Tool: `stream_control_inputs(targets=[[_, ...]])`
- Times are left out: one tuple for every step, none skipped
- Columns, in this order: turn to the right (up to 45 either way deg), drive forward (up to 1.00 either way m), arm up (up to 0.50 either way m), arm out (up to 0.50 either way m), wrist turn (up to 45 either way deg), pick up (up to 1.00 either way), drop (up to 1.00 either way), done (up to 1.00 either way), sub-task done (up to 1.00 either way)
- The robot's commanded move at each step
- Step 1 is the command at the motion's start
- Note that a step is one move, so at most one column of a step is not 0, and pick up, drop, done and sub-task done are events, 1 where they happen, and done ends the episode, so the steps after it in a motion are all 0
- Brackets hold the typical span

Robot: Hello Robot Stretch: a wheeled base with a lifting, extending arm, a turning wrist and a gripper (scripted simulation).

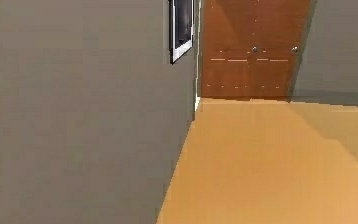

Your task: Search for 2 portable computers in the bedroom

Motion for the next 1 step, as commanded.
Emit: stream_control_inputs(targets=[[12.0,0.00,0.00,0.00,0.0,0.00,0.00,0.00,0.00]])
